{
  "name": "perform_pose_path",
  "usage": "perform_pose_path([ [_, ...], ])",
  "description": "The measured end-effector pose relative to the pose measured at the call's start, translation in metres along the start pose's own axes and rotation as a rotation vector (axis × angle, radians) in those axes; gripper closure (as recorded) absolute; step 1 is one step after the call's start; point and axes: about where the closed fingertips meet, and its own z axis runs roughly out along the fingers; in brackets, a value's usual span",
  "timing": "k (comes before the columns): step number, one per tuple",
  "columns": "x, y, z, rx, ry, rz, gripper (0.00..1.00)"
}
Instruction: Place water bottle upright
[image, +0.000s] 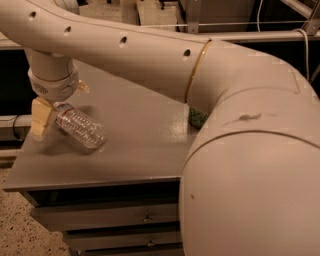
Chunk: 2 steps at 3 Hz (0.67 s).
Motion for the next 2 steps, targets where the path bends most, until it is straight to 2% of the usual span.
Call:
perform_pose_path([
  [2, -0.0012, -0.0021, 0.0056, 0.080, 0.039, 0.097, 0.45],
])
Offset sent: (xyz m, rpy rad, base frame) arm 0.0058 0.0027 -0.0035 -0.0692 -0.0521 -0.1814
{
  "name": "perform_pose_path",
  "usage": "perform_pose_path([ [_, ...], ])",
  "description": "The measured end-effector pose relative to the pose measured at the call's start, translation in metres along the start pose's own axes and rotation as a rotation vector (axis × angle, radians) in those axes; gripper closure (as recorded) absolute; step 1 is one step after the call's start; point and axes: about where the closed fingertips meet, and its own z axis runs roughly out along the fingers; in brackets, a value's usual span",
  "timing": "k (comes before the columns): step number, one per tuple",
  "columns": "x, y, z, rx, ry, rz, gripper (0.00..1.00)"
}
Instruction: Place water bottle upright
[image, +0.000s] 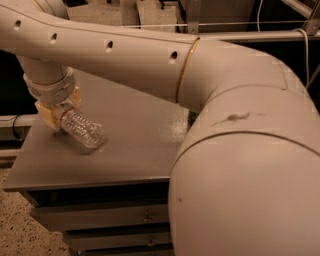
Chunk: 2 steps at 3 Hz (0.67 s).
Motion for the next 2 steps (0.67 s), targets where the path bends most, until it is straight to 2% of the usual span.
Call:
perform_pose_path([
  [1, 0.000, -0.004, -0.002, 0.016, -0.008, 0.026, 0.68],
  [2, -0.003, -0.024, -0.029, 0.021, -0.133, 0.029, 0.98],
])
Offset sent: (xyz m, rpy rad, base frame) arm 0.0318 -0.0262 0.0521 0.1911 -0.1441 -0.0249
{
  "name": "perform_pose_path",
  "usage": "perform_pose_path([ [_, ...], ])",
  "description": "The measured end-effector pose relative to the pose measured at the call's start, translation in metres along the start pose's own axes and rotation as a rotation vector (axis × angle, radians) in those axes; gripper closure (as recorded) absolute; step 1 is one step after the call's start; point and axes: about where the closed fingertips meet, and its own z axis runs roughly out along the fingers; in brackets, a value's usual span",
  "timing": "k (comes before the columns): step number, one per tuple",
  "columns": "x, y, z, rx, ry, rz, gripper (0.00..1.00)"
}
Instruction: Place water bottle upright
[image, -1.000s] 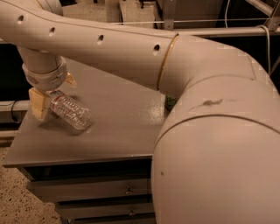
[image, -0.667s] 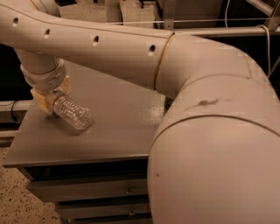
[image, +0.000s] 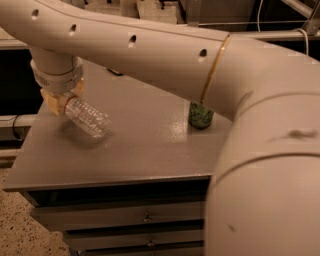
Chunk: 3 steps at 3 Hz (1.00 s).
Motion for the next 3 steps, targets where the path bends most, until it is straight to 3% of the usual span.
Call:
perform_pose_path([
  [2, -0.025, -0.049, -0.083, -0.033, -0.439, -0.049, 1.00],
  [3, -0.031, -0.056, -0.109, -0.073, -0.636, -0.052, 1.00],
])
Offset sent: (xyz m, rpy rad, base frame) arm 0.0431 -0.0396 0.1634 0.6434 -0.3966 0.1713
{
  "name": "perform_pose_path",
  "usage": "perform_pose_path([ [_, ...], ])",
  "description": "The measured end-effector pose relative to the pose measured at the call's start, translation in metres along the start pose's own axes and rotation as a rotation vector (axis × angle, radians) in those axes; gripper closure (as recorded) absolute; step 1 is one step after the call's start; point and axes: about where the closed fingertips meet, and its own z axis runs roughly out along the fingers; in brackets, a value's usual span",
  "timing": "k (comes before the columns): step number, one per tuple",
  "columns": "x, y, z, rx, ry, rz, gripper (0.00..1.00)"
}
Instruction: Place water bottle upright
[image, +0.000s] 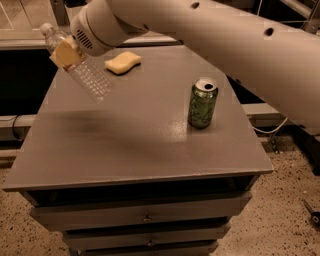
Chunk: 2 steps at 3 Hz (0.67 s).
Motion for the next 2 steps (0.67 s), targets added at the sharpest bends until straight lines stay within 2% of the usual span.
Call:
perform_pose_path([
  [1, -0.0170, -0.0074, -0.0134, 0.016, -0.098, -0.011, 1.00],
  [2, -0.0172, -0.0071, -0.0132, 0.016, -0.098, -0.011, 1.00],
])
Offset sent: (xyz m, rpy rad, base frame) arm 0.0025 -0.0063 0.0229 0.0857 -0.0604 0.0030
